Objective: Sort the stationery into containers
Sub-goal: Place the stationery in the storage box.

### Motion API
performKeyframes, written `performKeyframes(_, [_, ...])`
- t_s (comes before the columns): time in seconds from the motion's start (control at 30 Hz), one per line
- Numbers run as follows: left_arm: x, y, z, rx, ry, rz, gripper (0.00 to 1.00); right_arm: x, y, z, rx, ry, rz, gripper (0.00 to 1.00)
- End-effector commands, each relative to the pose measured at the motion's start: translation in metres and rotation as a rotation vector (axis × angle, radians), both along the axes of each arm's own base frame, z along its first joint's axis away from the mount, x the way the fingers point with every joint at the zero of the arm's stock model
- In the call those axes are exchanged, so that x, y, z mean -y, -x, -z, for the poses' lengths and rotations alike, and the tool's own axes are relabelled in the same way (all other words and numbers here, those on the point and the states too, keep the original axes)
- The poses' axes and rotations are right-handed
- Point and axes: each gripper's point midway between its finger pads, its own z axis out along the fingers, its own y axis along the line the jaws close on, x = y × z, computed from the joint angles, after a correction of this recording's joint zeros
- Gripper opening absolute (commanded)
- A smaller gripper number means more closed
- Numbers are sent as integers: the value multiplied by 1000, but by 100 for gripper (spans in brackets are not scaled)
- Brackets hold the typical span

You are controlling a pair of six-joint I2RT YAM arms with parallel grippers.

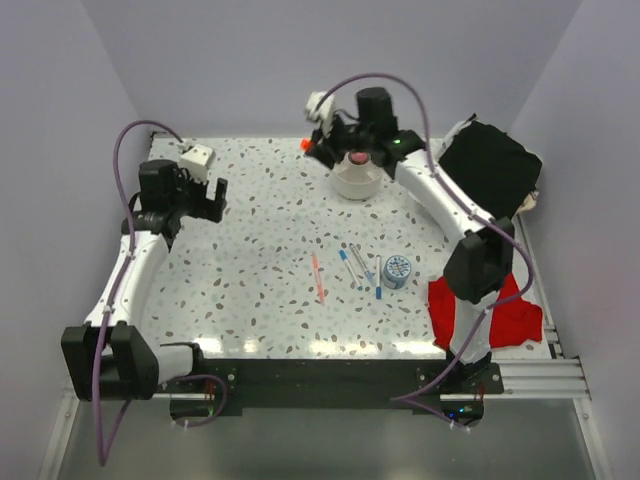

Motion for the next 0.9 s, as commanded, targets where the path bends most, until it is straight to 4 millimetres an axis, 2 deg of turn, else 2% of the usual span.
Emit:
performKeyframes(0.0, [43, -39, -25, 94, -32, 198, 100, 28, -51, -82, -66, -421, 299, 0])
performKeyframes(0.07, [56, -55, -31, 136, -19, 236, 100, 37, -67, -102, -17, -475, 353, 0])
performKeyframes(0.1, [58, -63, -18, 115, -12, 242, 100, 42, -80, -93, -19, -470, 391, 0])
performKeyframes(0.17, [64, -75, -16, 136, -1, 244, 100, 50, -97, -102, -9, -510, 442, 0])
performKeyframes(0.2, [65, -81, -2, 112, 5, 237, 100, 55, -111, -88, -33, -512, 482, 0])
performKeyframes(0.3, [69, -92, 8, 61, 64, 192, 100, 67, -131, -79, -78, -596, 546, 0])
performKeyframes(0.33, [71, -95, 5, 64, 61, 197, 100, 69, -135, -73, -80, -611, 546, 0])
performKeyframes(0.4, [74, -97, 8, 64, 8, 194, 100, 83, -146, -62, -54, -645, 581, 0])
performKeyframes(0.5, [74, -100, 2, 53, 23, 163, 100, 106, -163, -47, -66, -674, 660, 0])
performKeyframes(0.53, [76, -103, -6, 58, 31, 163, 100, 112, -167, -45, -73, -681, 665, 0])
performKeyframes(0.73, [78, -98, 5, 10, -42, 173, 100, 137, -188, -38, -55, -730, 655, 0])
performKeyframes(0.77, [82, -97, 6, 10, -63, 187, 100, 141, -194, -29, -56, -727, 670, 0])
performKeyframes(0.87, [89, -99, 7, -1, -101, 203, 100, 151, -205, -17, -58, -732, 694, 0])
